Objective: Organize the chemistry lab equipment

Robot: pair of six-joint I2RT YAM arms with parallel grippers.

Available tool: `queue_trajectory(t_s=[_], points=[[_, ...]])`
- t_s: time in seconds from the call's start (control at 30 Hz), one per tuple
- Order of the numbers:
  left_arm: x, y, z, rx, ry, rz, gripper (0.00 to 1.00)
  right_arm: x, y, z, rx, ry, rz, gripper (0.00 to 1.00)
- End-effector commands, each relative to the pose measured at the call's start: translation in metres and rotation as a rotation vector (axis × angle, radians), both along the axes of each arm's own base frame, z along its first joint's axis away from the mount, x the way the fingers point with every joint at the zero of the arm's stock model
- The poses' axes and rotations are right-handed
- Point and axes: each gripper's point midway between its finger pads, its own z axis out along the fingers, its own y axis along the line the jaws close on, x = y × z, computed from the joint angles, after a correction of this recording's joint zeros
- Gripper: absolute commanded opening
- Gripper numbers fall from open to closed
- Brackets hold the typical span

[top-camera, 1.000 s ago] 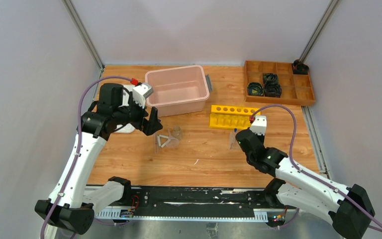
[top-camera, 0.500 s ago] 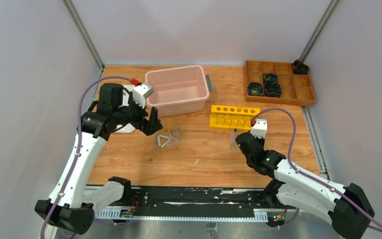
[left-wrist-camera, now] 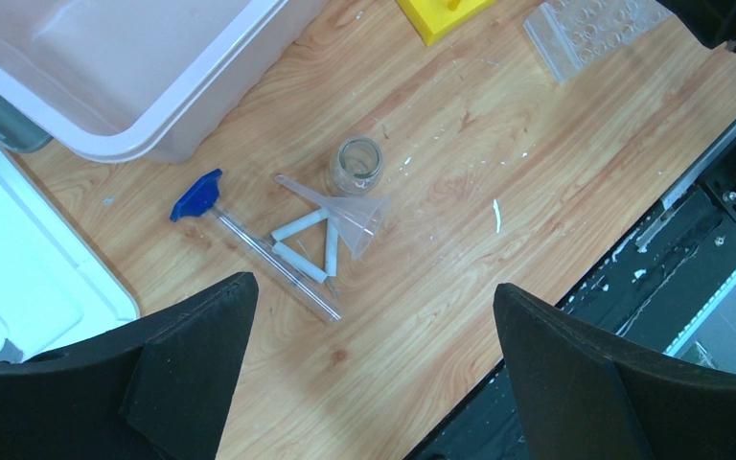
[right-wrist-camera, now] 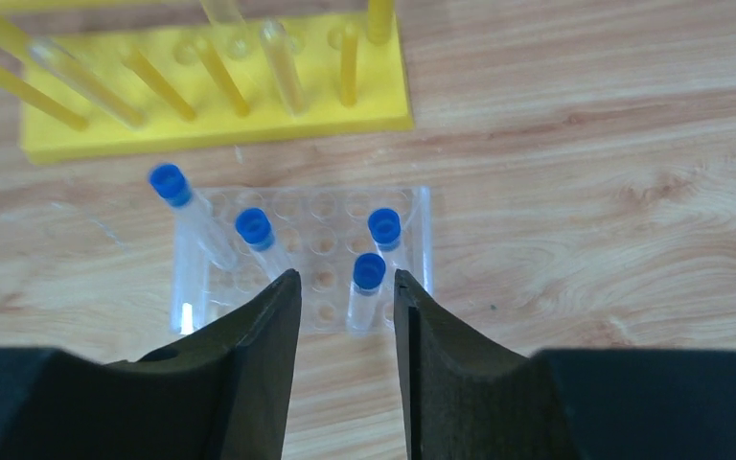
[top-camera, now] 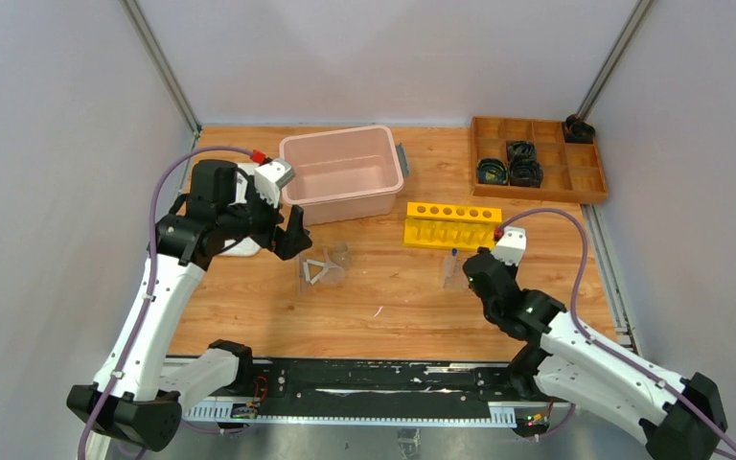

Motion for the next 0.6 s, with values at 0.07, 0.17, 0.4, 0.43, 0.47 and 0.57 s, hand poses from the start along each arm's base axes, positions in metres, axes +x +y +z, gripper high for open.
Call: queue_trajectory(t_s=[0.07,0.17,0.4,0.43,0.47,0.57], points=[[0.003,0.001,0.015,0.000,-0.049,0.002,1.00,0.010,0.016,0.062,0.121,-0.110,0.057,0.50],[0.004,0.001,0.015,0.002,-0.049,0.007,1.00,0.016,0.044,0.077,0.194,-0.106,0.154,0.49],[0.005,0.007,0.007,0.030,-0.037,0.034,1.00,0.029,0.162,0.070,0.251,0.114,0.496,0.53],[0.006,0.009,0.005,0.041,-0.034,0.039,1.00,0.030,0.182,0.070,0.243,0.127,0.549,0.55],[0.006,0.010,0.002,0.051,-0.032,0.042,1.00,0.031,0.202,0.068,0.228,0.135,0.610,0.57],[0.005,0.016,-0.007,0.083,-0.016,0.054,1.00,0.035,0.256,0.064,0.201,0.172,0.742,0.66]])
